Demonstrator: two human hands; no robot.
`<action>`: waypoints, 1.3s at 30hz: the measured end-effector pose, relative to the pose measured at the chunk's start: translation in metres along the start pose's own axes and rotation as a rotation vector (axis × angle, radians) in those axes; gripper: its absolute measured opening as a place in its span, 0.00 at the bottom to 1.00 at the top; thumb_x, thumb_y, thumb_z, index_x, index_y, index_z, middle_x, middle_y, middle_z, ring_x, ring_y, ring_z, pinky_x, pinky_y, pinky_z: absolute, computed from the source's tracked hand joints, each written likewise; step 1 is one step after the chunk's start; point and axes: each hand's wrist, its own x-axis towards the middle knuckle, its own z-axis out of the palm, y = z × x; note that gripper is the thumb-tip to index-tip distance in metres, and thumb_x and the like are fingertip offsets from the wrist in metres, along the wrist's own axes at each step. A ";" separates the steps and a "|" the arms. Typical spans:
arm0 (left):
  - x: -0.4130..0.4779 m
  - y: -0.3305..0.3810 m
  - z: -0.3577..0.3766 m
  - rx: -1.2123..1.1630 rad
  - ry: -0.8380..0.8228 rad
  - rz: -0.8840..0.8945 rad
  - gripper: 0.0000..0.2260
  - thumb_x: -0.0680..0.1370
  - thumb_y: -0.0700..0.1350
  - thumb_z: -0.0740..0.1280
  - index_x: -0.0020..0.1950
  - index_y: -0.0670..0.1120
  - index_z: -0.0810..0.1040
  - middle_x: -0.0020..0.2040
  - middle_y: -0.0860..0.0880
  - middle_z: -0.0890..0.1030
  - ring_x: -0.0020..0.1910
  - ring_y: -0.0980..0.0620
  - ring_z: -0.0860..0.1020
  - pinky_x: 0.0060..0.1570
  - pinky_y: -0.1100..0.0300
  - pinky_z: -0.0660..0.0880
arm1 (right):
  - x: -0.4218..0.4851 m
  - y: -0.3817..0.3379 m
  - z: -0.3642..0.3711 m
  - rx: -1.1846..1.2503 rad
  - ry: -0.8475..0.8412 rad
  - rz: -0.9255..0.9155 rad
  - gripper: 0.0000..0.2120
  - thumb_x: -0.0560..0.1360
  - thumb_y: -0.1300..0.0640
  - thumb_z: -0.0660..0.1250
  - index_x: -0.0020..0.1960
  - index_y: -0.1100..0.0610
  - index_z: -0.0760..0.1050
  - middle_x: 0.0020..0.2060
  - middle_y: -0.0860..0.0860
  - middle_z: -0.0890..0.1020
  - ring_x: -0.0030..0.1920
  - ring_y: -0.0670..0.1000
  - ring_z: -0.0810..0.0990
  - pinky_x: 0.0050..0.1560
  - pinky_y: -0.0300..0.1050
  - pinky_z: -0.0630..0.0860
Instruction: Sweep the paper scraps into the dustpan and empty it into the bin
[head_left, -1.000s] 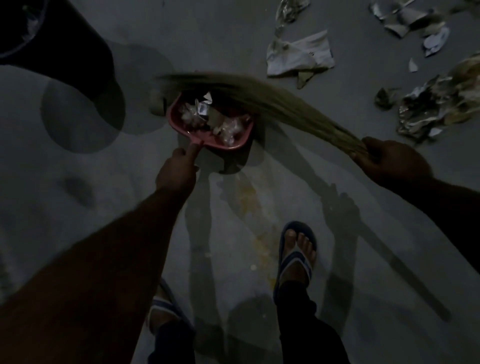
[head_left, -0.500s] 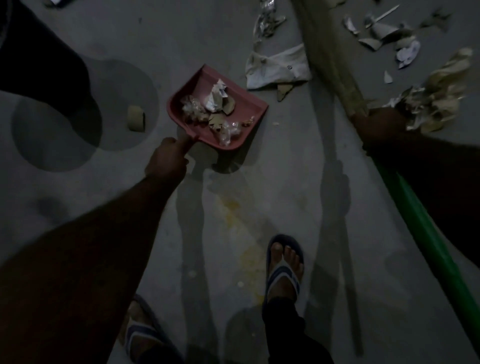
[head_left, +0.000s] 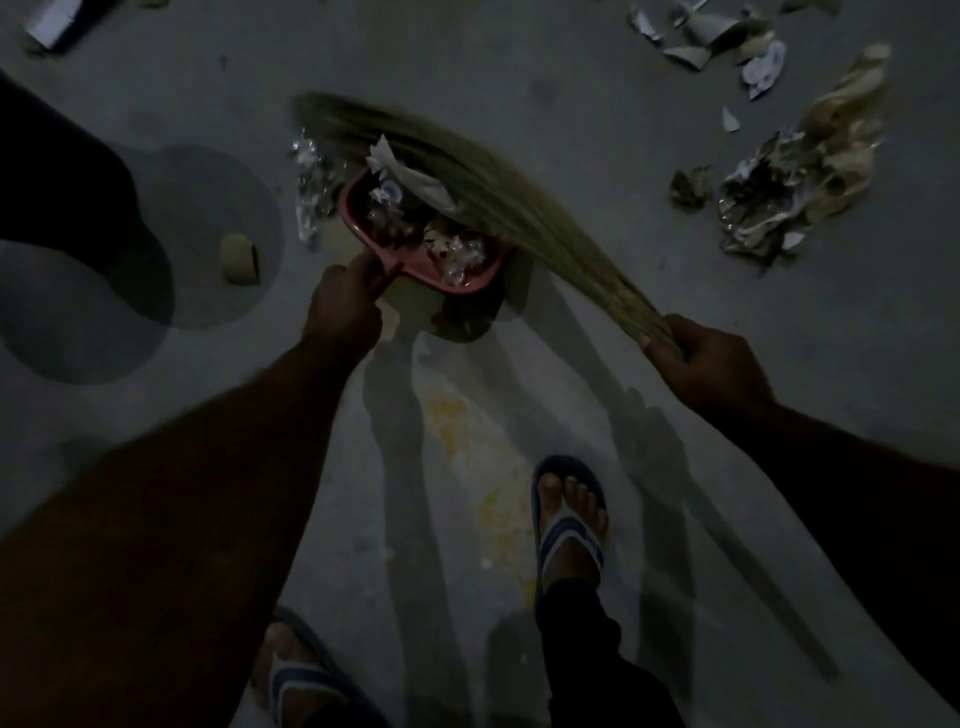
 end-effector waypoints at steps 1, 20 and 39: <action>-0.004 -0.001 0.000 0.001 -0.008 0.007 0.25 0.70 0.33 0.68 0.66 0.47 0.72 0.56 0.37 0.77 0.55 0.37 0.75 0.48 0.53 0.69 | -0.005 0.004 0.001 0.005 0.016 -0.001 0.25 0.74 0.31 0.55 0.56 0.48 0.75 0.44 0.54 0.84 0.46 0.58 0.82 0.43 0.49 0.78; -0.122 -0.123 -0.050 -0.143 0.168 -0.183 0.21 0.68 0.31 0.68 0.58 0.46 0.75 0.52 0.44 0.78 0.53 0.42 0.74 0.45 0.55 0.68 | 0.037 -0.132 -0.019 0.183 0.187 -0.071 0.24 0.77 0.35 0.61 0.58 0.54 0.78 0.45 0.55 0.84 0.48 0.56 0.82 0.48 0.53 0.79; -0.137 -0.317 -0.065 0.057 0.037 -0.317 0.24 0.66 0.31 0.69 0.61 0.45 0.74 0.53 0.36 0.78 0.53 0.35 0.76 0.49 0.49 0.73 | 0.017 -0.230 0.086 0.139 -0.299 0.137 0.24 0.77 0.35 0.63 0.56 0.55 0.81 0.43 0.58 0.84 0.38 0.58 0.84 0.36 0.54 0.84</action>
